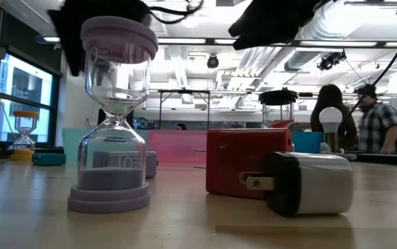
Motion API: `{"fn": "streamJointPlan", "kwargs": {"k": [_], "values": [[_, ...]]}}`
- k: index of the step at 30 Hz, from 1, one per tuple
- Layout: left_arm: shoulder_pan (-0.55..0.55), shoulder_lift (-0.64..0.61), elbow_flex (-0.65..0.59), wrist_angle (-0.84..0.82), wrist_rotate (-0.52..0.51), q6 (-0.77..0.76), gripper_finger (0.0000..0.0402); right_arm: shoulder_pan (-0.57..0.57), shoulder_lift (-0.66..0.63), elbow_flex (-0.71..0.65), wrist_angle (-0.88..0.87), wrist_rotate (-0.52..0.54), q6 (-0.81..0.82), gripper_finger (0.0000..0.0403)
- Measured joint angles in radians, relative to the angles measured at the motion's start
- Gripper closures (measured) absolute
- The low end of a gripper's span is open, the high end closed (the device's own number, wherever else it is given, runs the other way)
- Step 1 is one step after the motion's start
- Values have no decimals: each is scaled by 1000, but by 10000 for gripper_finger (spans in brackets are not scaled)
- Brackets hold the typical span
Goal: Pick & Place Office items
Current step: Put the red hourglass into the dark blue bin
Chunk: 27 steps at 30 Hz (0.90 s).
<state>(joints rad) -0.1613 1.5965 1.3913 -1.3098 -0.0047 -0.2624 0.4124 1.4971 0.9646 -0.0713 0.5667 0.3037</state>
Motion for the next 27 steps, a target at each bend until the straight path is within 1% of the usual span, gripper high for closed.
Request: {"fn": "streamJointPlan", "kwargs": {"k": [3,8,10,11,14,16,18,21,23,27], "values": [[-39,-73,-74,36,-14,-57,201,0,0,0,24,-24,-3,118],[-95,-233,-232,154,-71,-149,201,0,0,0,33,-36,4,40],[-117,-305,-307,236,-84,-161,201,-1,0,0,32,-95,-9,15],[-127,-339,-345,281,-86,-164,201,0,0,0,32,-123,-16,9],[-149,-430,-448,416,-95,-165,201,2,0,0,41,-210,-20,14],[-157,-481,-508,496,-106,-165,201,2,0,0,39,-241,-14,24],[-158,-517,-561,579,-107,-165,201,2,0,0,38,-279,10,32],[-158,-549,-619,685,-107,-165,201,1,0,0,36,-376,36,41],[-158,-554,-642,733,-107,-159,201,7,0,0,46,-391,39,46],[-158,-554,-657,771,-106,-146,201,14,0,3,58,-393,33,49]]}}
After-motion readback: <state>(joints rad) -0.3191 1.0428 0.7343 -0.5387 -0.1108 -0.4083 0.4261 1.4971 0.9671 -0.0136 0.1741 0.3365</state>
